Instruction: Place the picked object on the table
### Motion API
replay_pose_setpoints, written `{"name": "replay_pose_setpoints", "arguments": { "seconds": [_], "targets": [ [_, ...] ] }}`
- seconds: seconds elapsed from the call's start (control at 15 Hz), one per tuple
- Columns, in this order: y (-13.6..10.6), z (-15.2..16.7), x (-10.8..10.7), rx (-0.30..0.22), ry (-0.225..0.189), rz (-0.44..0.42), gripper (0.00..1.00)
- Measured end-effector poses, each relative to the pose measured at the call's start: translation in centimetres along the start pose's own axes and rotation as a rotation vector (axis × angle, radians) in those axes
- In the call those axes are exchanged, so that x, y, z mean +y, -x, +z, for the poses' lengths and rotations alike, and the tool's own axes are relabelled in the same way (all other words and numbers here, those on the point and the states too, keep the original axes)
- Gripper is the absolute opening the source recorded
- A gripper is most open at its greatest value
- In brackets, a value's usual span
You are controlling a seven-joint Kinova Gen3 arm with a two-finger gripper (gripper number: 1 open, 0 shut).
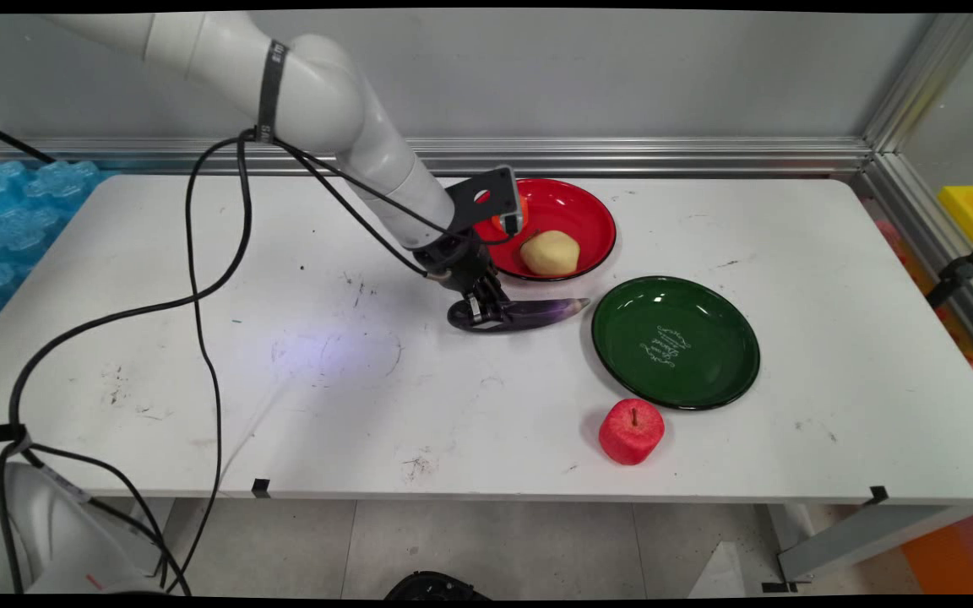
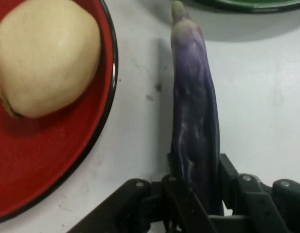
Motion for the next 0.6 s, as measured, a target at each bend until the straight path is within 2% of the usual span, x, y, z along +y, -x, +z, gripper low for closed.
{"name": "replay_pose_setpoints", "arguments": {
  "seconds": [0.13, 0.2, 0.6],
  "targets": [
    [0.6, 0.5, -0.4, 0.000, 0.008, -0.003, 0.00],
    [0.9, 0.7, -0.5, 0.000, 0.013, -0.003, 1.00],
    [2.4, 0.3, -1.0, 0.004, 0.035, 0.016, 1.00]
  ]
}}
